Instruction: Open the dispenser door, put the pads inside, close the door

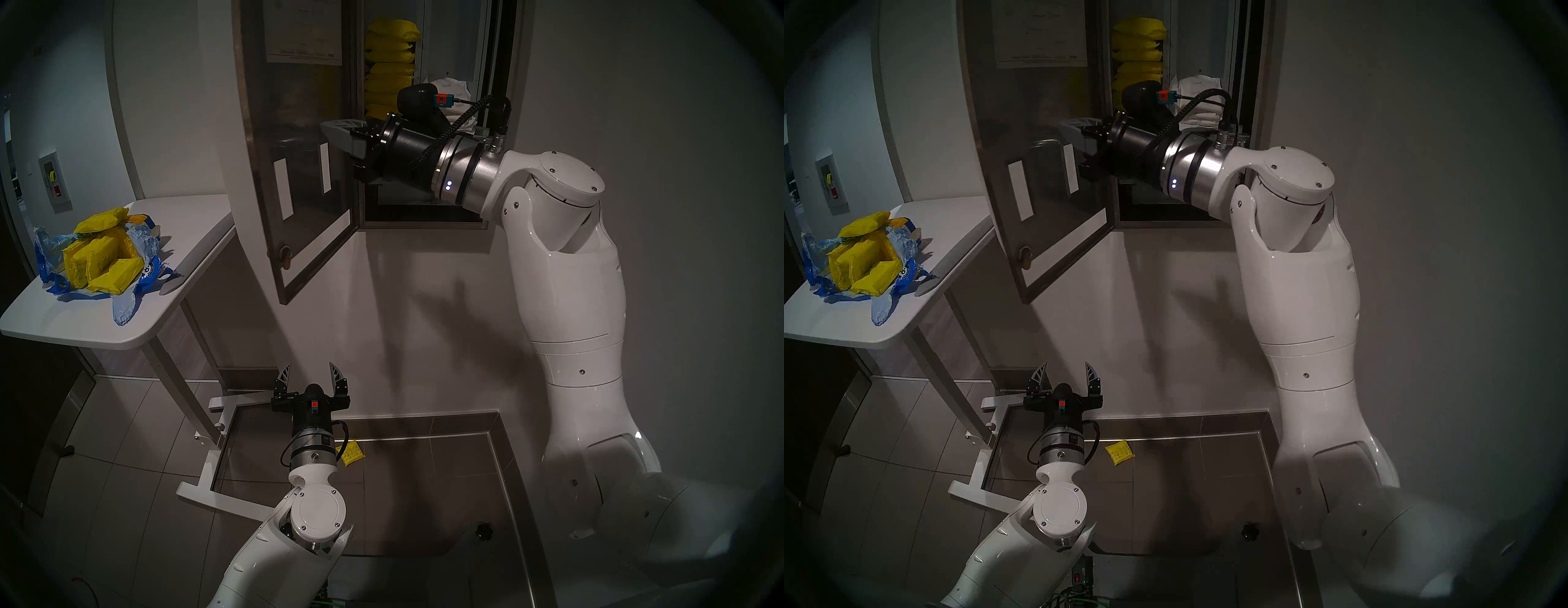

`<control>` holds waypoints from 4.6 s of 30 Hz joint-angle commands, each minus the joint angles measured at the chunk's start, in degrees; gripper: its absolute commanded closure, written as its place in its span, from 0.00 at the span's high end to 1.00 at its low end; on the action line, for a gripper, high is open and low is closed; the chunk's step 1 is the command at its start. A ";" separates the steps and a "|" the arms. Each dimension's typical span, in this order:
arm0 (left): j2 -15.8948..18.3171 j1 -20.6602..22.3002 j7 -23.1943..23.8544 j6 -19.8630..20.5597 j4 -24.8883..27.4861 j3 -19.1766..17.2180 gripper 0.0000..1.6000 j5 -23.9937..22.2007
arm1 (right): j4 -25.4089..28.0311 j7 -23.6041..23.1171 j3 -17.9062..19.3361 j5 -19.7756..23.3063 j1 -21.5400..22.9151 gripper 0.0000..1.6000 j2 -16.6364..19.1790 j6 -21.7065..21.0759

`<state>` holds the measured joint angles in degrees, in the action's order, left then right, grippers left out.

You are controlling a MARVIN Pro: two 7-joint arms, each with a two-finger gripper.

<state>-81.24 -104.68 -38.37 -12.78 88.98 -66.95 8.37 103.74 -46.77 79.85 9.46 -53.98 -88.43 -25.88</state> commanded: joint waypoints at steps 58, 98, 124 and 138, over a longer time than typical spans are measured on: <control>-0.17 1.17 -0.03 -0.41 1.39 -0.11 1.00 0.16 | -35.79 31.86 -8.87 -26.32 19.84 0.00 -23.30 15.05; -0.20 1.19 -0.04 -0.42 1.35 -0.12 1.00 0.17 | -51.71 31.97 -1.90 -33.15 29.15 0.00 -17.59 26.36; -0.36 1.23 -0.07 -0.35 0.50 -0.11 1.00 0.17 | -33.75 19.54 9.84 -33.56 23.22 0.00 -10.28 24.87; -0.53 1.38 -0.10 -0.42 0.23 -0.14 1.00 0.21 | -23.47 14.60 16.98 -31.29 22.11 0.00 -7.02 24.30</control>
<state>-81.60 -104.55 -38.41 -12.76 87.76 -66.93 8.37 74.21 -32.74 91.42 -23.08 -33.11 -99.81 -0.85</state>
